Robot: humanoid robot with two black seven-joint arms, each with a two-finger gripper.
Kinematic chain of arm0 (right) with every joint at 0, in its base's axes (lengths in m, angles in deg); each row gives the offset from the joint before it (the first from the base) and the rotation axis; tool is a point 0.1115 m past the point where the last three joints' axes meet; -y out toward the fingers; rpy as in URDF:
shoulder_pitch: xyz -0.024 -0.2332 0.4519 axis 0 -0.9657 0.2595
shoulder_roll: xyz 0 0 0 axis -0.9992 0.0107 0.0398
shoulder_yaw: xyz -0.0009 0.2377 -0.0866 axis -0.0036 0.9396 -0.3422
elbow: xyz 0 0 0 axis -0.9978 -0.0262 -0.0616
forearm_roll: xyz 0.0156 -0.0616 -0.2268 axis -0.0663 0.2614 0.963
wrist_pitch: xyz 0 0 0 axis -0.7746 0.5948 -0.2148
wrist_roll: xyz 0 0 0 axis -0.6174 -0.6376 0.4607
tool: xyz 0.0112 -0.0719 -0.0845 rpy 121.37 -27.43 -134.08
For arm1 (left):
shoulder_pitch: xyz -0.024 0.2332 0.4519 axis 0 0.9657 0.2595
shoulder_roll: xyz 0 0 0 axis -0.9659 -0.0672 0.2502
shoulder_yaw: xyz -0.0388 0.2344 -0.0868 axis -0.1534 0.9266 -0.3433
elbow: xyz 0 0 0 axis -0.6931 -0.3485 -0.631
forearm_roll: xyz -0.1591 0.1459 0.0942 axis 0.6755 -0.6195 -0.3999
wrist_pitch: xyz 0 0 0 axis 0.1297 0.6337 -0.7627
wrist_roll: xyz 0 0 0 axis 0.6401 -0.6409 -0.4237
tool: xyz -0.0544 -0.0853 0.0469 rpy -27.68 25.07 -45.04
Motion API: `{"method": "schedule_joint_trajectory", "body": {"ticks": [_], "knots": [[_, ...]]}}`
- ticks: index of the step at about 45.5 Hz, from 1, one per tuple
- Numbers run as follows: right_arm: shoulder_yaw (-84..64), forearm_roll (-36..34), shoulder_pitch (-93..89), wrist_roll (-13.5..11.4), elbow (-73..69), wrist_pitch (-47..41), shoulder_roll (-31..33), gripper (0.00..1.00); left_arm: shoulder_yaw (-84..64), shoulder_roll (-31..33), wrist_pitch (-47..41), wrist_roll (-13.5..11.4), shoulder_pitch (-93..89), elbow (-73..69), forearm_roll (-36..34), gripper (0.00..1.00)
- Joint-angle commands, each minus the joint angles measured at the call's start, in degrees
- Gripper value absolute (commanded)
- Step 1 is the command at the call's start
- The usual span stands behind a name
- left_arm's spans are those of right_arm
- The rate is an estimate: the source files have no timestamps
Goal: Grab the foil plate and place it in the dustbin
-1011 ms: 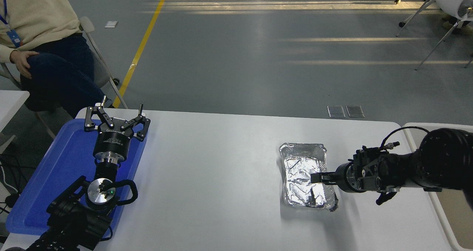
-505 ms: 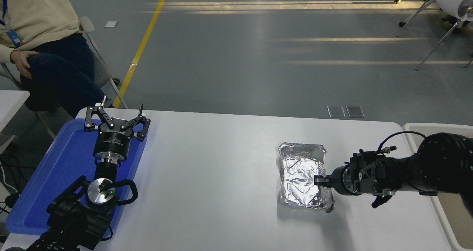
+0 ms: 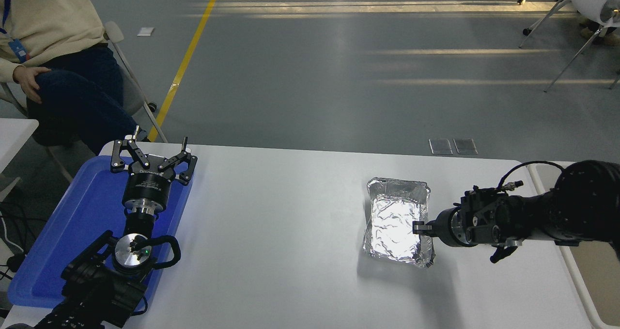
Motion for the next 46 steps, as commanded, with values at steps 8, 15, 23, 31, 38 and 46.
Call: {"method": "schedule_joint_trajectory", "body": {"ticks": [8, 15, 23, 31, 38, 46], "knots": [[-0.8, 0.3, 19.8, 0.2, -18.8, -0.4, 4.5, 0.00, 0.0, 0.0, 0.0, 0.0, 0.0, 0.0, 0.0, 1.00], [-1.8, 0.3, 28.2, -0.2, -23.5, -4.5, 4.5, 0.00, 0.0, 0.0, 0.0, 0.0, 0.0, 0.0, 0.0, 1.00], [-3.7, 0.5, 37.1, -0.3, -26.6, -10.0, 4.6, 0.00, 0.0, 0.0, 0.0, 0.0, 0.0, -0.1, 0.0, 1.00], [-4.7, 3.2, 45.7, -0.4, -29.7, -16.5, 5.6, 0.00, 0.0, 0.0, 0.0, 0.0, 0.0, 0.0, 0.0, 1.00], [-4.8, 4.8, 49.7, -0.4, -30.0, -20.5, 7.6, 0.00, 0.0, 0.0, 0.0, 0.0, 0.0, 0.0, 0.0, 1.00], [-5.2, 5.9, 50.9, -0.4, -30.1, -21.2, 9.0, 0.00, 0.0, 0.0, 0.0, 0.0, 0.0, 0.0, 0.0, 1.00]]}}
